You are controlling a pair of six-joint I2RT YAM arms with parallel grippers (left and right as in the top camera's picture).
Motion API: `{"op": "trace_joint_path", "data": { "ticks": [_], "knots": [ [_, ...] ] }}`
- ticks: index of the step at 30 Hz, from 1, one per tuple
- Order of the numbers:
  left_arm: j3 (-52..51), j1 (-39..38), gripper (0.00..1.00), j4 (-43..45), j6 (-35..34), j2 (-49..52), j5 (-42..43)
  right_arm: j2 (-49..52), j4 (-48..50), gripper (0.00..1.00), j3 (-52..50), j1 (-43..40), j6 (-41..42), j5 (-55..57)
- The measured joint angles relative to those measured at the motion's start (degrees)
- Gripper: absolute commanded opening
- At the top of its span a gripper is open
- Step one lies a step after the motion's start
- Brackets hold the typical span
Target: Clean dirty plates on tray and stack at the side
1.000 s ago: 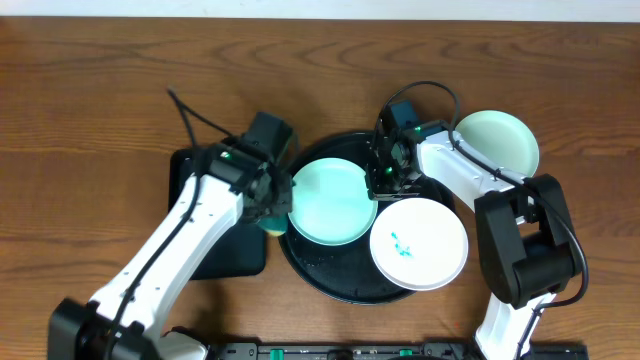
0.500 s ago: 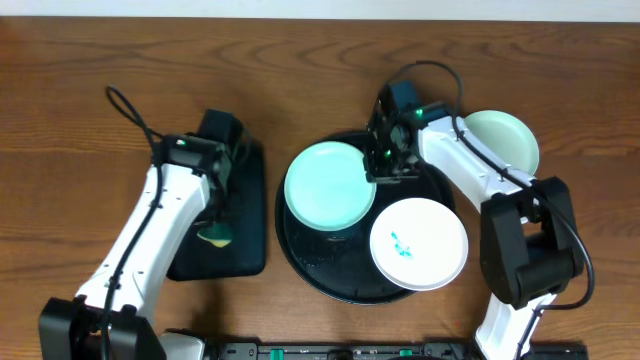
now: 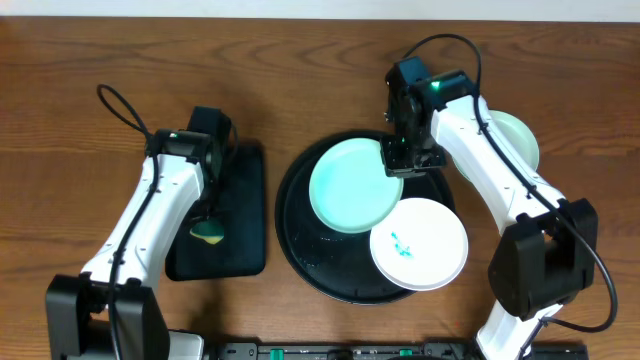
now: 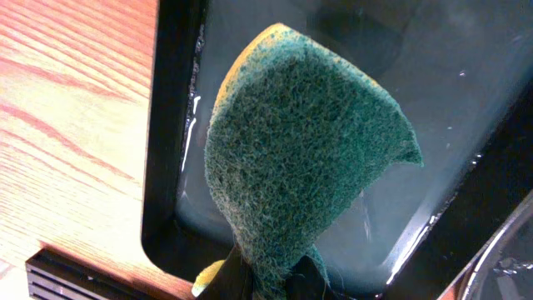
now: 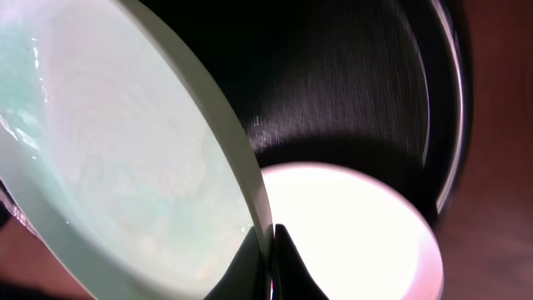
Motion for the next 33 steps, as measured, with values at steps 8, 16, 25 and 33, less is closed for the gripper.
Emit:
{"op": "trace_joint_path", "data": {
  "ticks": [8,16,25,33],
  "knots": [
    [0.0,0.0,0.07,0.4,0.0,1.1,-0.2,-0.2,-4.2,0.02,0.7,0.0,-7.1,-10.4],
    [0.0,0.0,0.07,0.3,0.0,1.1,-0.4,-0.2,12.8,0.02,0.7,0.3,-11.2,-19.7],
    [0.0,0.0,0.07,0.3,0.0,1.1,-0.4,-0.9,19.3,0.01,0.7,0.3,-9.7,-8.8],
    [0.0,0.0,0.07,0.4,0.0,1.1,-0.4,-8.2,17.5,0.01,0.8,0.3,-12.0,-0.4]
  ]
}}
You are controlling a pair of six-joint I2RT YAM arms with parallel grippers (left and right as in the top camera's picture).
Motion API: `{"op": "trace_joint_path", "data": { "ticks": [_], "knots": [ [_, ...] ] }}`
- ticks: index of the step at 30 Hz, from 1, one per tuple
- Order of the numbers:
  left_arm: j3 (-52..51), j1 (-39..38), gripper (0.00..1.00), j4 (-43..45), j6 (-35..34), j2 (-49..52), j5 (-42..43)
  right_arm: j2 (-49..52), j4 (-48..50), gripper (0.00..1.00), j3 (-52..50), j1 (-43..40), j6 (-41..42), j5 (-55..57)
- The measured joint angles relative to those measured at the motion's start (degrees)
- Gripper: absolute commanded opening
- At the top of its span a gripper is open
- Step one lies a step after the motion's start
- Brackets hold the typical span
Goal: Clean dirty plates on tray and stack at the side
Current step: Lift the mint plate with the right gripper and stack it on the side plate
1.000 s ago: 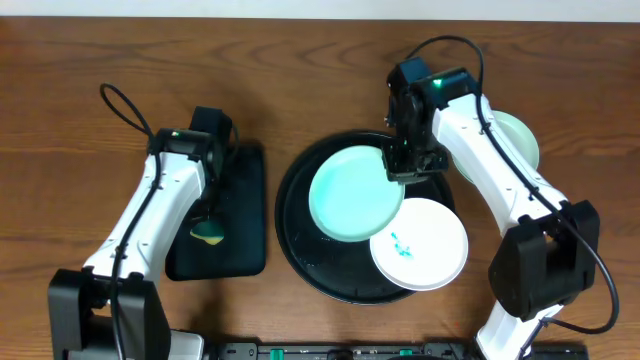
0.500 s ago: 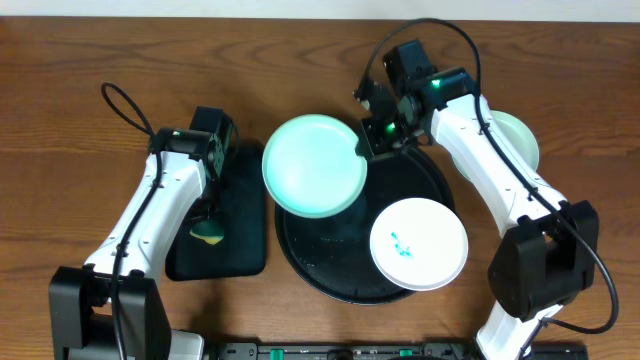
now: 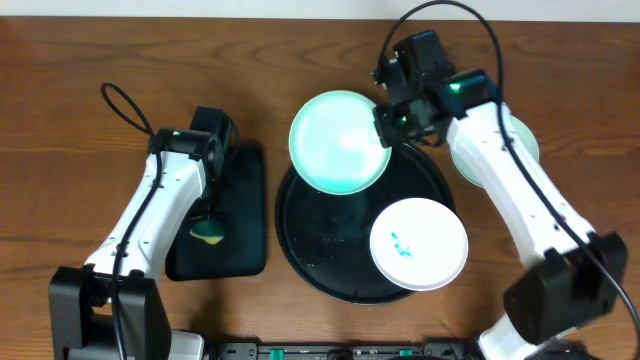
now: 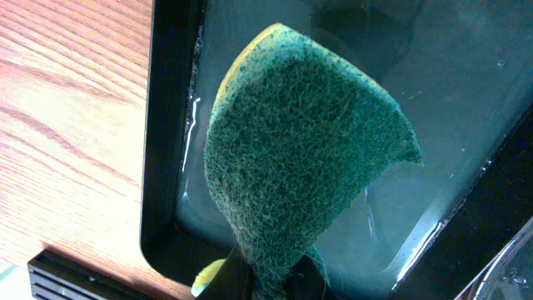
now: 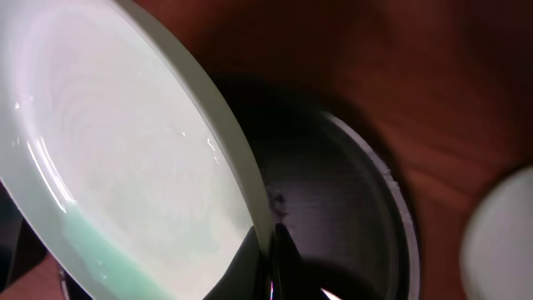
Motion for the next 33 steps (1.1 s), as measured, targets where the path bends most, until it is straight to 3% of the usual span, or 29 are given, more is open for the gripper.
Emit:
{"op": "trace_joint_path", "data": {
  "ticks": [9,19,33],
  "knots": [
    [0.0,0.0,0.07,0.0,0.0,0.0,0.0,-7.9,-4.6,0.01,1.0,0.0,-4.5,10.8],
    [0.0,0.0,0.07,0.4,0.0,0.0,0.0,-7.9,-6.9,0.01,1.0,2.7,-7.7,22.1],
    [0.0,0.0,0.07,0.4,0.0,0.0,0.0,4.2,-8.4,0.01,1.0,18.3,-8.1,40.6]
  ]
}}
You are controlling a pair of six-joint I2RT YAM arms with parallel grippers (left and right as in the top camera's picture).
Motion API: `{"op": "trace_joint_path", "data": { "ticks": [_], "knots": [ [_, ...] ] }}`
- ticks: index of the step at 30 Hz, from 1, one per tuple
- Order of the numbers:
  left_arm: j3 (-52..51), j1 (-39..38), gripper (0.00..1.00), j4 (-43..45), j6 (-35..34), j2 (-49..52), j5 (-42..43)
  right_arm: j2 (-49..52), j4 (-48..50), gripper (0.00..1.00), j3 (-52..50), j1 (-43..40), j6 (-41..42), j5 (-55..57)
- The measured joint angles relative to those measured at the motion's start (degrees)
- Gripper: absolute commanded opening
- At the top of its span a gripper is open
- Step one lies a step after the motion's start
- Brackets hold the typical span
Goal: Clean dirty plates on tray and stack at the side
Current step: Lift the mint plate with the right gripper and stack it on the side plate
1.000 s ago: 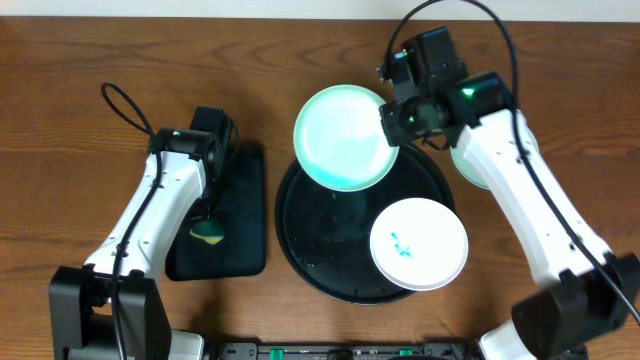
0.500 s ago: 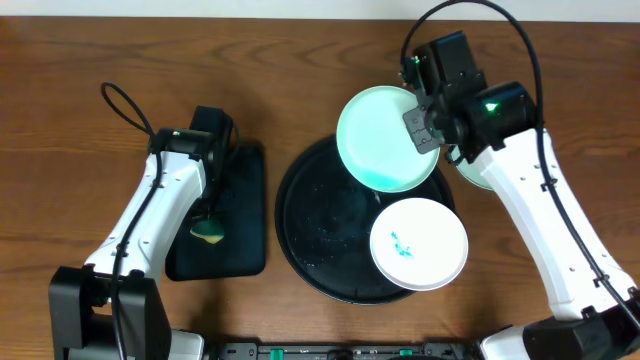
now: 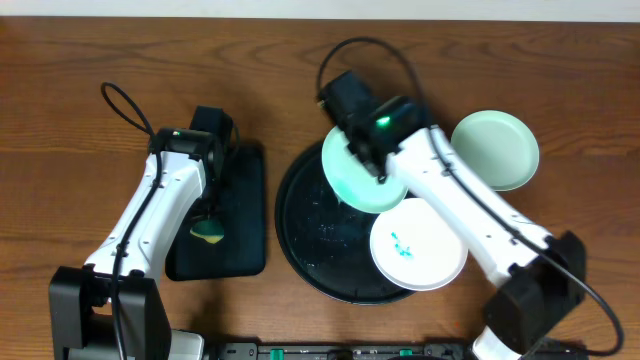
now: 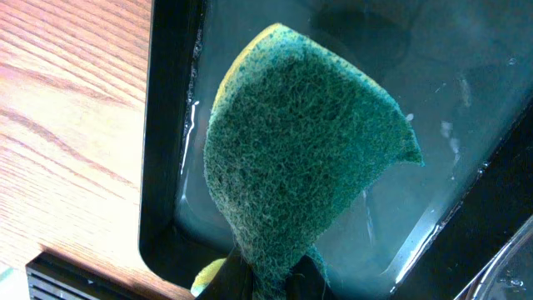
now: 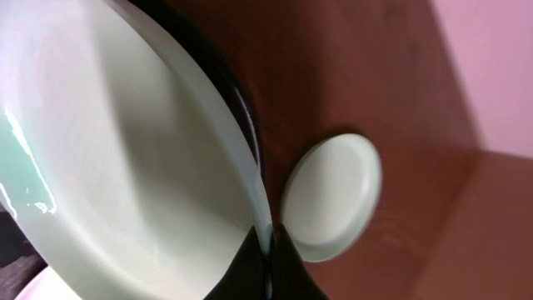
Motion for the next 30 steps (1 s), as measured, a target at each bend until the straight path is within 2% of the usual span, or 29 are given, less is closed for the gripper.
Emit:
{"op": "trace_joint_path", "data": {
  "ticks": [10,13,30],
  "knots": [
    [0.0,0.0,0.07,0.0,0.0,0.0,0.0,0.8,-0.5,0.01,0.0,16.4,0.8,23.1],
    [0.0,0.0,0.07,0.0,0.0,0.0,0.0,0.9,-0.9,0.01,0.0,19.6,0.8,26.4],
    [0.0,0.0,0.07,0.0,0.0,0.0,0.0,0.8,-1.2,0.01,0.0,21.0,0.8,30.6]
  ]
}}
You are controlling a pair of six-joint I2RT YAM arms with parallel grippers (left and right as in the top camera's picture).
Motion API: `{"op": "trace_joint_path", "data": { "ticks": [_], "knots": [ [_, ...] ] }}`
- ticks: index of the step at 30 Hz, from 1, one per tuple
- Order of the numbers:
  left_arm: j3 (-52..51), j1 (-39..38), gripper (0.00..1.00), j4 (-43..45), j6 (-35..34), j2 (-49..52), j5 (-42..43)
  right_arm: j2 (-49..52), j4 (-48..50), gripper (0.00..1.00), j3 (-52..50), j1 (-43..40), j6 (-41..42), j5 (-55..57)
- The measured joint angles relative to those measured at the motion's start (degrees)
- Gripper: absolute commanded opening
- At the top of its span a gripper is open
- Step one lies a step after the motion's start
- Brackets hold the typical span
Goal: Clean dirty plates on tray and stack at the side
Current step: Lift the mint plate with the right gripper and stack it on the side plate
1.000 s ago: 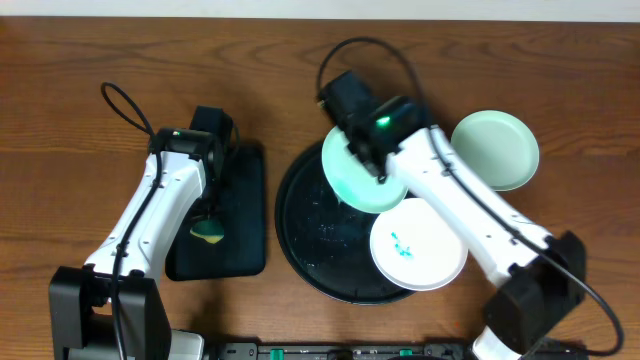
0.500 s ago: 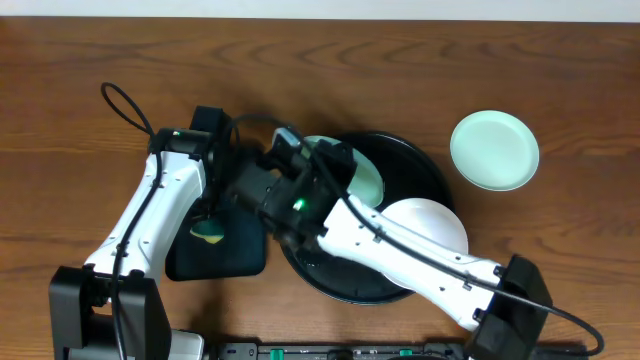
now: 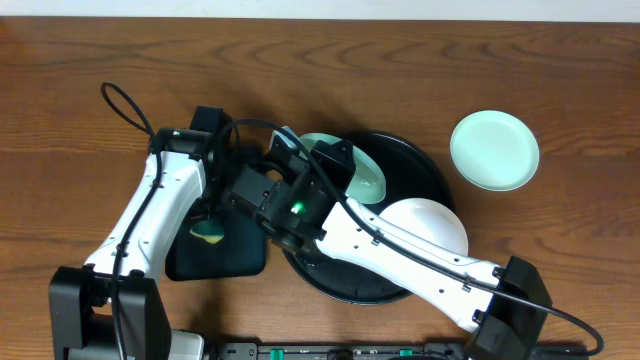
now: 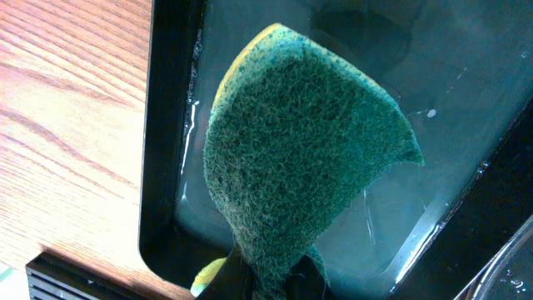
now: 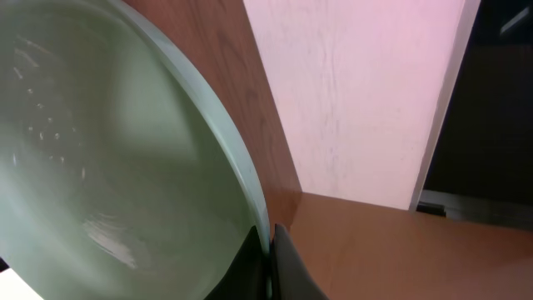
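Observation:
My right gripper (image 5: 268, 248) is shut on the rim of a mint-green plate (image 3: 352, 170). It holds the plate steeply tilted over the upper left of the round black tray (image 3: 425, 170). The plate's wet inner face (image 5: 117, 158) fills the right wrist view. A white plate (image 3: 432, 222) lies in the tray, partly under my right arm. My left gripper (image 4: 271, 271) is shut on a green and yellow sponge (image 4: 304, 158). It holds the sponge just above the rectangular black tray (image 3: 245, 200) of water, and its fingertips are mostly hidden by the sponge.
A second mint-green plate (image 3: 494, 150) lies on the wooden table at the right, apart from the round tray. My right arm (image 3: 400, 250) stretches across the round tray, its wrist close beside my left arm (image 3: 165, 200).
My right arm has swung left with the green plate, its wrist now beside the rectangular tray. The plate is more steeply tilted. The left gripper and sponge have not moved.
The right gripper first gripped the green plate's rim in the round tray. Then it held the plate beyond the tray's upper left edge, then tilted over the tray's upper part, and now at the tray's left. The left gripper held the sponge over the water tray throughout.

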Motion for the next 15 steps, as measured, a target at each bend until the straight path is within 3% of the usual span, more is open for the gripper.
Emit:
{"op": "trace_joint_path", "data": {
  "ticks": [15],
  "knots": [
    [0.0,0.0,0.07,-0.2,0.0,0.0,0.0,0.0,-5.7,0.01,0.0,-5.3,7.8,-7.3]
  ]
}}
